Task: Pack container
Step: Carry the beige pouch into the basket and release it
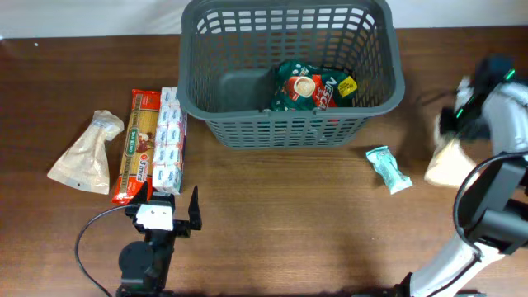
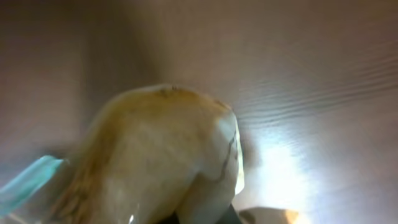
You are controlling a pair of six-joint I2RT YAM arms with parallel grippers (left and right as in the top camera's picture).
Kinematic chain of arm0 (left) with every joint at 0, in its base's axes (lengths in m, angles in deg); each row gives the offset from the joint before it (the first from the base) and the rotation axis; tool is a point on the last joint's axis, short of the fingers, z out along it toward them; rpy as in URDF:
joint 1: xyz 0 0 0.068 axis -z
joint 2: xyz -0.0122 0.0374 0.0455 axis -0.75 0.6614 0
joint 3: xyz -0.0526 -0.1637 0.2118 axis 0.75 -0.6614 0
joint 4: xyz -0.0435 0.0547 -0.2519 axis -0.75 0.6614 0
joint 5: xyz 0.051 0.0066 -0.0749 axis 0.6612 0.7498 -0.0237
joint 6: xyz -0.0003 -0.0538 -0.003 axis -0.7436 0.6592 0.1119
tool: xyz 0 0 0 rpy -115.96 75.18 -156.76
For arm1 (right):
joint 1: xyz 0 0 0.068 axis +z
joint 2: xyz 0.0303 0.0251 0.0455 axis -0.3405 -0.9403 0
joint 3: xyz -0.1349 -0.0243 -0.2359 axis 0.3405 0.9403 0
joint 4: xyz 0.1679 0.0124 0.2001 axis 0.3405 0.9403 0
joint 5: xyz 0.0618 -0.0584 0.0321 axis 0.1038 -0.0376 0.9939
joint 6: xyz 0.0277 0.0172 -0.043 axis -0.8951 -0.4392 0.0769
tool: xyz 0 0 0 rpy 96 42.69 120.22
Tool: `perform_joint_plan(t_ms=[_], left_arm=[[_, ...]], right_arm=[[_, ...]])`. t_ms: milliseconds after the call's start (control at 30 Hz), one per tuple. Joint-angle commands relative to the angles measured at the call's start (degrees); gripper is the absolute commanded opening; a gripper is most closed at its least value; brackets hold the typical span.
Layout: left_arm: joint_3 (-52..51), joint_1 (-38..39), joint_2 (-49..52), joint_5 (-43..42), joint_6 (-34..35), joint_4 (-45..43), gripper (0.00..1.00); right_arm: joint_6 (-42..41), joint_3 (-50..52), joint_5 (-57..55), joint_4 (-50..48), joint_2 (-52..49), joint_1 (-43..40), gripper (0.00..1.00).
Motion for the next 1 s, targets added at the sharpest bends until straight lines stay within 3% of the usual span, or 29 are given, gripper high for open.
perform_joint_plan(t_ms=[0,167,367,633,967], left_arm=[[-0.4,-0.3,-0.3,-0.4,0.5,0.0,0.99],[-0.4,-0.3,-0.3,-0.4,0.5,0.0,0.99],[-0.4,-0.3,-0.3,-0.4,0.5,0.0,0.99],[-0.4,-0.3,-0.3,-0.4,0.5,0.0,0.99],[-0.4,-0.3,-0.3,-0.4,0.5,0.0,0.99]], right_arm=[[-1.6,-22.5,8.8,6.0,3.0,1.2,0.03],[-0.6,-46.7,10.2,13.4,3.0,5.8,0.04],[5.3,-62.0,18.5,14.6,3.1,15.2,0.04],[25.2,-60.8,20.7,13.4,0.0,32.7,0.04],[26.0,-57.5,20.6,7.3,-15.1,43.6,0.04]])
